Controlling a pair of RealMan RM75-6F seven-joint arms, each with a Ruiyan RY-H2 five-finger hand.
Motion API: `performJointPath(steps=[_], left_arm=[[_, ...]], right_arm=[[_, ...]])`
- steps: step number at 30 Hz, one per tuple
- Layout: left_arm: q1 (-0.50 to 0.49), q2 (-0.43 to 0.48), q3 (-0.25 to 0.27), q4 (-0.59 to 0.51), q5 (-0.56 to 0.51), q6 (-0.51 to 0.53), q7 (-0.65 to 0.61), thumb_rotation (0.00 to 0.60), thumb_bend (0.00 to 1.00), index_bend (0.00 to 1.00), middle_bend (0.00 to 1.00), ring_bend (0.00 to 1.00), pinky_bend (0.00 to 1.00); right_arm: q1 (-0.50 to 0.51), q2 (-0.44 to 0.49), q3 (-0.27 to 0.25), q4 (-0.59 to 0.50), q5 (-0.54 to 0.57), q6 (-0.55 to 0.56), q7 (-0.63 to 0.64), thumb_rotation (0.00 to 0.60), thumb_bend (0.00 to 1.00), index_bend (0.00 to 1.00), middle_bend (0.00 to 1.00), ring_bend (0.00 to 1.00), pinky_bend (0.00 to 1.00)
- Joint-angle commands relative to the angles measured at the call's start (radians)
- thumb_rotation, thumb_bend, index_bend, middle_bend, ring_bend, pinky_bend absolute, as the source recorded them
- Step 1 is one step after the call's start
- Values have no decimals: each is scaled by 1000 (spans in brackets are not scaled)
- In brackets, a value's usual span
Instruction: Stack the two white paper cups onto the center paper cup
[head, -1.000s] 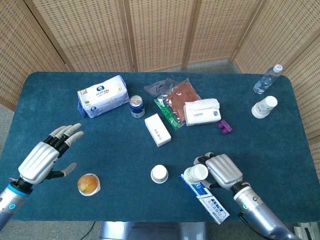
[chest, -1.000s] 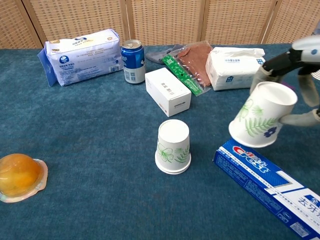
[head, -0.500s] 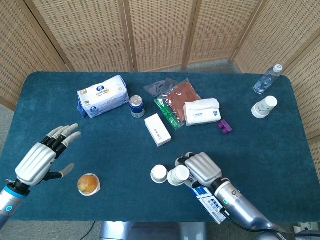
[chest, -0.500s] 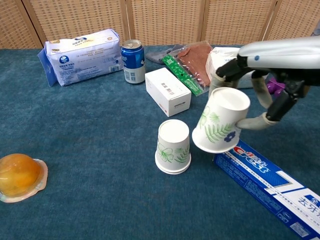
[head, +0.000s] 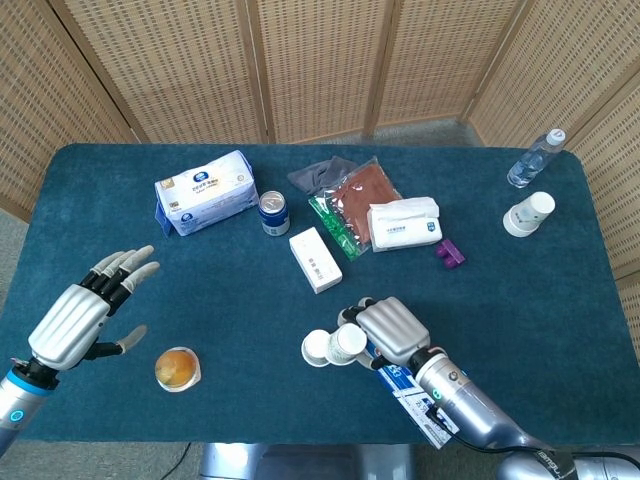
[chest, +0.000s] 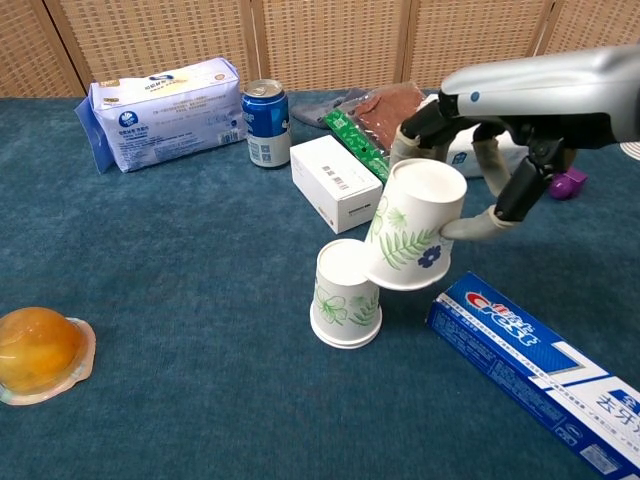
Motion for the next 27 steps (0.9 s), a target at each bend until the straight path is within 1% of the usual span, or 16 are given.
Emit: performJointPath(steps=[1,14,27], left_arm=[[1,-1,0,2,0,0,-1,600,378,0,0,0,93],[2,-7,-2,17,0,-1,-15,600,378,0,0,0,92],[4,-12,-2,29,-1,1,-25,600,378,0,0,0,91]], right_arm=[[10,-4,1,3,3,6,-4,600,350,332,435,300,590],[65,-47,-16,14,49,25,-35,600,347,332,431,300,591],[111,-76,-15,28,80,39,-44,600,344,332,430,299,590]])
